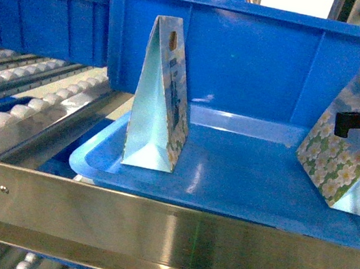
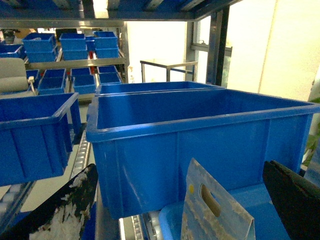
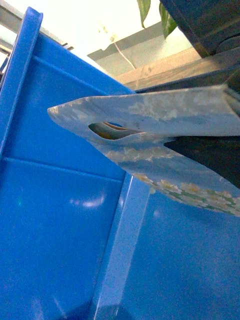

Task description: Move flower gift bag to table near conveyor

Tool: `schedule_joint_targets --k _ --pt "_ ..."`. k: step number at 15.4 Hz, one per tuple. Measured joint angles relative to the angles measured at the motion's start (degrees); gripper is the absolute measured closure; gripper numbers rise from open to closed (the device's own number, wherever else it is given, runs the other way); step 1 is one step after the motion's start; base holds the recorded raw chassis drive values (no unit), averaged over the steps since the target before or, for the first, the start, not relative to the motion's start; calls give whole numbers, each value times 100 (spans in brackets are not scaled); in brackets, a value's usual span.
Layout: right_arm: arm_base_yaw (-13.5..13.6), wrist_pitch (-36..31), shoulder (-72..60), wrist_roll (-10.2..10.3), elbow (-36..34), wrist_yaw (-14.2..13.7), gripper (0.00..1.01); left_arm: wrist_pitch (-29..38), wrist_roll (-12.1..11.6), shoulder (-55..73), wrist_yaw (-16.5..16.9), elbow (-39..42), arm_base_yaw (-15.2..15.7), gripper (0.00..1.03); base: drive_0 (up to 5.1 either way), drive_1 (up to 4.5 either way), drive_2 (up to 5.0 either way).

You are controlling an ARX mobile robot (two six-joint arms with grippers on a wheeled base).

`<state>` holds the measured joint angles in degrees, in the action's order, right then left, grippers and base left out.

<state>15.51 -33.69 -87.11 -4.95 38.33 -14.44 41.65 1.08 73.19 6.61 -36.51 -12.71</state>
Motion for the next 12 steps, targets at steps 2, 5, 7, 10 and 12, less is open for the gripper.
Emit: schedule_joint_targets --k 2,5,7,10,12 --pt "66 -48 111 2 -57 35 99 7 0 0 0 0 0 5 0 0 0" --pt "136 -243 632 -96 -199 33 99 2 0 0 0 0 0 5 0 0 0" --pt "120 -310 979 -221 -341 68 99 0 0 0 0 0 0 5 0 0 0" --pt "-138 -297 1812 -363 -656 227 99 2 0 0 0 0 0 5 0 0 0" --pt "-498 -57 2664 -400 -988 450 99 4 0 0 0 0 0 5 0 0 0"
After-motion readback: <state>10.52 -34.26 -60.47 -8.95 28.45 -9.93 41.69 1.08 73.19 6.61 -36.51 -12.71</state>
